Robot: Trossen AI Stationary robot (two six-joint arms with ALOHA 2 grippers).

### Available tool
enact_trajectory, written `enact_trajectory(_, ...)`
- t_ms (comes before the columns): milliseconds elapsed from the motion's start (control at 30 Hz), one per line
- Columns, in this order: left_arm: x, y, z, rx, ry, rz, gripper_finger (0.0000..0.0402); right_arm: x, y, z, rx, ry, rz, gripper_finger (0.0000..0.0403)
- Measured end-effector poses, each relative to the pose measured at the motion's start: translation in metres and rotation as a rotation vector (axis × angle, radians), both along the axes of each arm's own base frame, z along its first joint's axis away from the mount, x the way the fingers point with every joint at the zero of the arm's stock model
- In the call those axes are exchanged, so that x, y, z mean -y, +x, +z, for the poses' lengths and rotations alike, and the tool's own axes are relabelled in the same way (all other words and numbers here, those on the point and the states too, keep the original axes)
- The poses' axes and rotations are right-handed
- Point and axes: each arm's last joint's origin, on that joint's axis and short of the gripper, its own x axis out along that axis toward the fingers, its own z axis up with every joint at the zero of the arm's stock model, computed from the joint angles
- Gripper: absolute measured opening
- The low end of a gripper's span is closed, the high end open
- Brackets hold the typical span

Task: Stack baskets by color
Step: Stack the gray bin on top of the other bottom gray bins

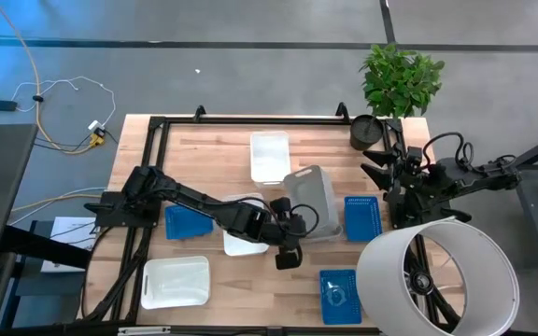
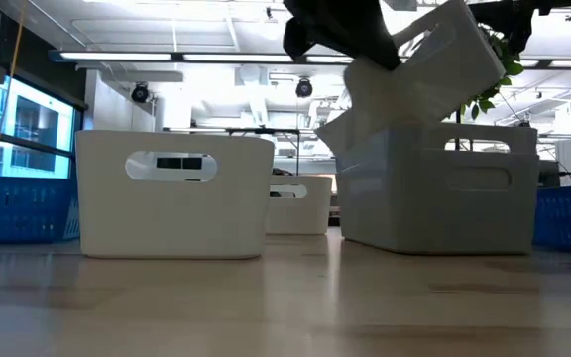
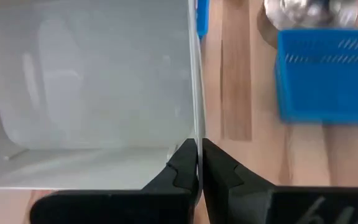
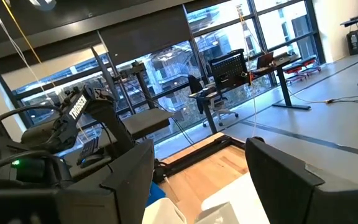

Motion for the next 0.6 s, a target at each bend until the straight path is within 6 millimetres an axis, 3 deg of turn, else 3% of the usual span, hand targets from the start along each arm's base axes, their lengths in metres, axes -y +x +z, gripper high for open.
enact_trajectory(600,0.003,-0.018,-0.012,-0.245,0.06,-0.107,0.0,0.0,0.0,0.0,-0.008,-0.022,-0.004,0.024)
